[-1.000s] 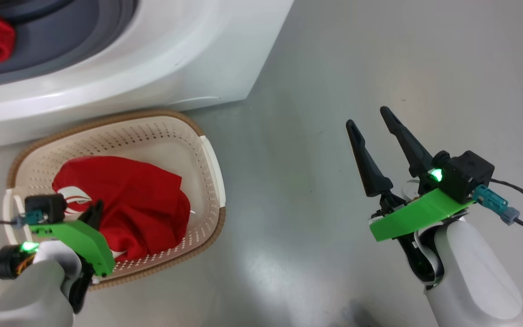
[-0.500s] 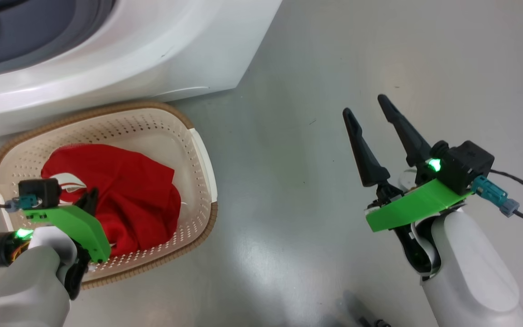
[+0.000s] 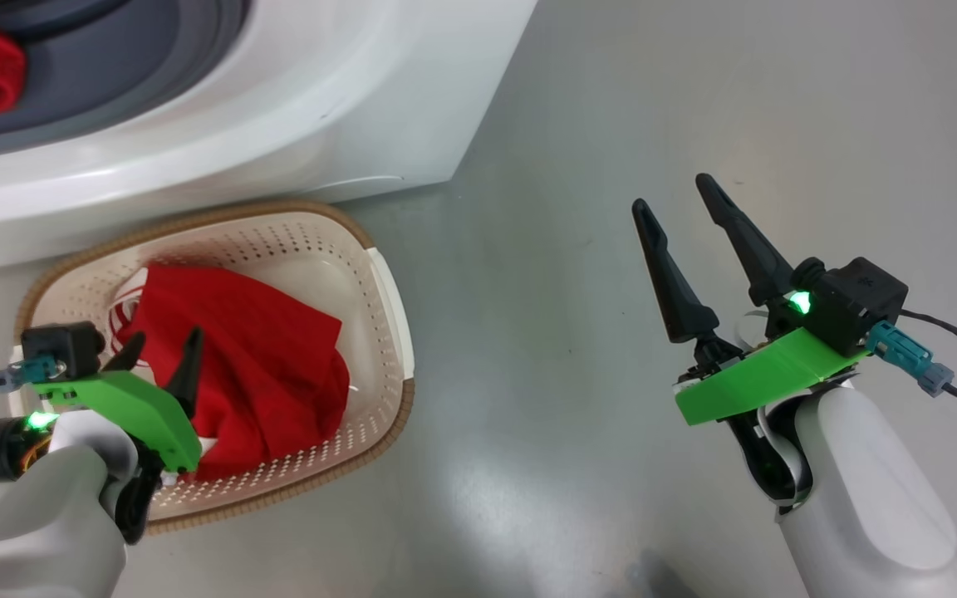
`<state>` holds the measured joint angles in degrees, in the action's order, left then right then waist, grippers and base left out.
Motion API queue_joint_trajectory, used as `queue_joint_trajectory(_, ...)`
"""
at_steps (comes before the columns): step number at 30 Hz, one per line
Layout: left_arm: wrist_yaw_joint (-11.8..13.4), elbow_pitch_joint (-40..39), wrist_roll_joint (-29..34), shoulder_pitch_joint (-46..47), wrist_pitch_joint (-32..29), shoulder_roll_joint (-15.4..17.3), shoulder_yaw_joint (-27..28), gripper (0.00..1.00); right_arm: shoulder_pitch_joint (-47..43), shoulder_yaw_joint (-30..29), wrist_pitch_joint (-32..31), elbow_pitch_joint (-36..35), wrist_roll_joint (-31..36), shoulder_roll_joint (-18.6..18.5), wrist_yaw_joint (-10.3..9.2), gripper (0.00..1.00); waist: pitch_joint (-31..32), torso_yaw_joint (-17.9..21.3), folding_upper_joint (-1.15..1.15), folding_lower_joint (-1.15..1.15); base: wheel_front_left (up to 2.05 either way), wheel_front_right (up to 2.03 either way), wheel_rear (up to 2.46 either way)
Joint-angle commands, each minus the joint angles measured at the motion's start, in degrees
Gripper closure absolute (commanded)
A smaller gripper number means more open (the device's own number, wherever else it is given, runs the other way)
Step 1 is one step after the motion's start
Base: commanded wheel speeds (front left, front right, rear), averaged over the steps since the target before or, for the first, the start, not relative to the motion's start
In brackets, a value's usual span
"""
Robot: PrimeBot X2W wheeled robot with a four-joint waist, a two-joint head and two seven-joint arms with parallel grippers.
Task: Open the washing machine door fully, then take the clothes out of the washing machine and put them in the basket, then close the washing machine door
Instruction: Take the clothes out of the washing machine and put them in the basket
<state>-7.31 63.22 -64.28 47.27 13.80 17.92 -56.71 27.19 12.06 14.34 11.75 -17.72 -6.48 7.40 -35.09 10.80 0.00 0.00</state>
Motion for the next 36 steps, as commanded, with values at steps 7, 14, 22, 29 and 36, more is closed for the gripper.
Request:
queue_joint_trajectory(7,-0.17,-3.12,1.70,-0.25,1.16,3.68,6.80,0.00,-2.51,0.86,0.66,-0.67,0.07,-0.88,0.09,0.00,3.00,-1.84,0.00,0.00,0.00,0.00,0.00)
queue_joint_trajectory(14,-0.13,-9.55,11.59,-5.49,1.18,4.06,20.44,0.00,-4.00,1.07,0.66,0.15,-0.32,-2.04,0.09,0.00,7.40,-3.17,0.00,0.00,0.00,0.00,0.00)
queue_joint_trajectory(22,0.36,-18.41,23.66,-14.37,1.19,1.86,35.62,0.00,-6.59,1.43,0.66,1.13,-1.13,-3.52,0.09,0.00,13.22,-4.45,0.00,0.00,0.00,0.00,0.00)
queue_joint_trajectory(29,0.30,-27.13,32.88,-21.09,1.19,-0.93,45.58,0.00,-9.09,1.39,0.66,1.66,-1.83,-4.80,0.09,0.00,17.57,-5.30,0.00,0.00,0.00,0.00,0.00)
queue_joint_trajectory(36,0.25,-35.61,39.59,-27.21,1.19,-3.47,53.47,0.00,-10.74,0.95,0.66,1.62,-2.37,-5.76,0.09,0.00,20.16,-5.27,0.00,0.00,0.00,0.00,0.00)
